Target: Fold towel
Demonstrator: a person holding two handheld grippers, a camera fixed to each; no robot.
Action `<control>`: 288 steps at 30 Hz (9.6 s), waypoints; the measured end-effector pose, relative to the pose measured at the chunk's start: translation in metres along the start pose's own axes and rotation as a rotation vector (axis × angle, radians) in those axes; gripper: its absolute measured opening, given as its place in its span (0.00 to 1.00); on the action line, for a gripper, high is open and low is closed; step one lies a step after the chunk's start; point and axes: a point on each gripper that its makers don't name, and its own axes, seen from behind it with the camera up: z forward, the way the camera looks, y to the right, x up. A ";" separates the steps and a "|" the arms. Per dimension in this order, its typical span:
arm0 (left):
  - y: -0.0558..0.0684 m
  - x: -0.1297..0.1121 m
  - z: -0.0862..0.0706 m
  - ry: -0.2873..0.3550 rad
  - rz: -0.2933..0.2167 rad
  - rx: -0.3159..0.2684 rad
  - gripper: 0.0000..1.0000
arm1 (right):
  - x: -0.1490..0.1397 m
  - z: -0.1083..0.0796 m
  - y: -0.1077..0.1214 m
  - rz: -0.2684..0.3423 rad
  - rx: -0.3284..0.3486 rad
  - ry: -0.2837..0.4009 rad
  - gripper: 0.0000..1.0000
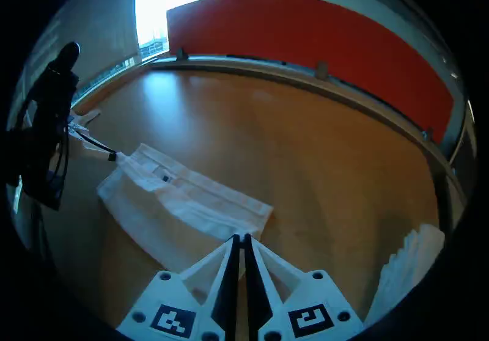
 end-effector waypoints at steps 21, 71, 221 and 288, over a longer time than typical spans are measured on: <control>-0.011 0.008 -0.015 0.059 0.001 0.057 0.89 | 0.011 -0.008 0.002 0.012 -0.043 0.049 0.81; -0.037 -0.071 -0.082 0.076 -0.104 0.190 0.89 | -0.071 -0.027 -0.009 -0.128 0.057 -0.074 0.71; -0.057 -0.110 -0.149 0.161 -0.320 0.214 0.89 | 0.031 0.050 -0.204 -0.368 0.376 -0.030 0.63; -0.047 -0.103 -0.141 0.160 -0.292 0.184 0.89 | 0.010 0.029 -0.157 -0.299 0.221 -0.045 0.04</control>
